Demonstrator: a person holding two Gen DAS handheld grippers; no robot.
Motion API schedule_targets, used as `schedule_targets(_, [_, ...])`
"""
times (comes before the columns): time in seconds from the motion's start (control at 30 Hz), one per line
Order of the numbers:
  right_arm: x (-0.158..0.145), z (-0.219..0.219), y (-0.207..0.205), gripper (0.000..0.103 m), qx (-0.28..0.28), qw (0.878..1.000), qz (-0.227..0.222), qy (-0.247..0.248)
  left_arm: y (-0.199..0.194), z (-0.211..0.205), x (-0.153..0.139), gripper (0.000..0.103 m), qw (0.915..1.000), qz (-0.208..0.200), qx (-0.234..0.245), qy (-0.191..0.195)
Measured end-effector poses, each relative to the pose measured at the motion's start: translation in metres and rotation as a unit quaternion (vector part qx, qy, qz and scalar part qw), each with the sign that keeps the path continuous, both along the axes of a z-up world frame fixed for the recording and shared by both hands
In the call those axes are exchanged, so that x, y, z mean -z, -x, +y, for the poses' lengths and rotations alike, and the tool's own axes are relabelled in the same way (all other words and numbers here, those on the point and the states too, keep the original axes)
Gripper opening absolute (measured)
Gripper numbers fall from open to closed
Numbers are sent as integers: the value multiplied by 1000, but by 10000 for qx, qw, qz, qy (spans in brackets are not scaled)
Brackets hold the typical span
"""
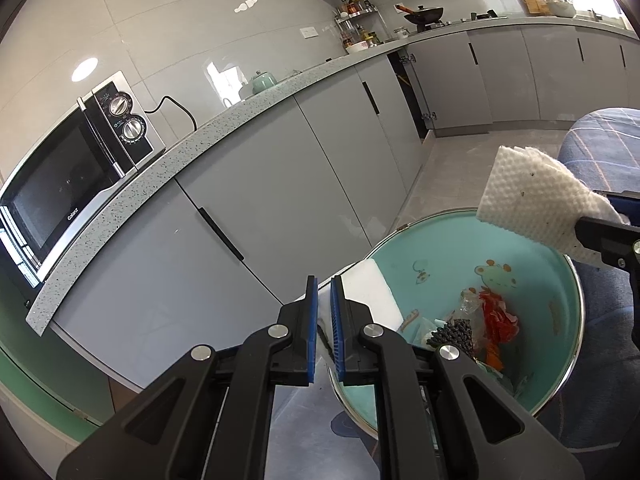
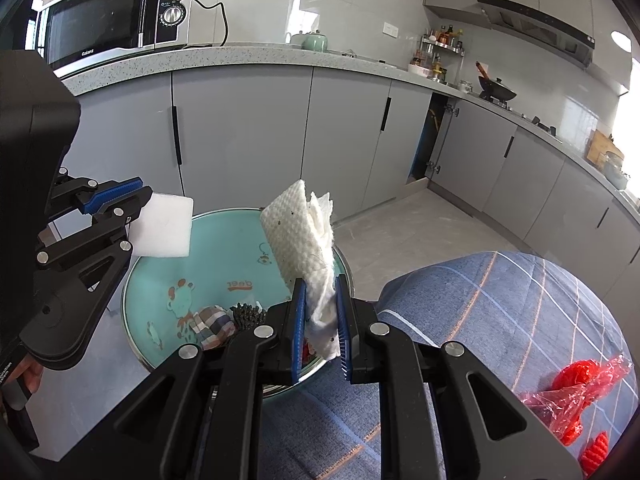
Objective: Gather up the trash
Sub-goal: 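Carry the sponge and mesh net over the teal wastebasket and open both tools, then move both tools back over the red bags on the table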
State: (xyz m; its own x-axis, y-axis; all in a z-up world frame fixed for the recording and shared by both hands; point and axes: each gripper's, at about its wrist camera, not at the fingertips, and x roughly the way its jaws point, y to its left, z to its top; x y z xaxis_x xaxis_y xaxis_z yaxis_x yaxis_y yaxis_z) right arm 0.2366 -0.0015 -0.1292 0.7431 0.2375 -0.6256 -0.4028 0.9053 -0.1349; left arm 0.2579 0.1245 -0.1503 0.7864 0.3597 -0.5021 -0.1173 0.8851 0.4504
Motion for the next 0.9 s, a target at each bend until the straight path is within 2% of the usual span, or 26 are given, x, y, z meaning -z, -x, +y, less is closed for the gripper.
schedule_targets(0.43, [4, 0, -3, 17, -28, 10000, 14, 30, 2, -7, 2, 10, 9999, 25, 125, 10])
schedule_targets(0.5, [4, -1, -3, 21, 0, 10000, -5, 0, 2, -7, 3, 11, 9999, 21, 124, 9])
schedule_targets(0.57, [3, -4, -3, 30, 27, 10000, -25, -66, 2, -7, 3, 25, 10000, 17, 84, 12])
schedule_targets(0.6, [2, -5, -3, 33, 35, 10000, -32, -80, 2, -6, 3, 28, 10000, 4, 69, 2])
schedule_targets(0.7, [1, -7, -4, 37, 70, 9999, -59, -96, 3, -6, 2, 45, 10000, -49, 65, 22])
schedule_targets(0.73, [1, -8, -4, 37, 76, 9999, -61, -91, 4, -6, 0, 55, 9999, -100, 54, 14])
schedule_targets(0.77, [2, -8, -3, 38, 83, 9999, -70, -88, 5, -7, 0, 59, 9999, -137, 54, 0])
schedule_targets(0.83, [1, -9, -3, 39, 113, 9999, -83, -100, 5, -8, -1, 60, 9999, -141, 70, -19])
schedule_targets(0.9, [1, -11, -2, 42, 151, 9998, -97, -100, 5, -8, -1, 72, 9999, -151, 38, -9])
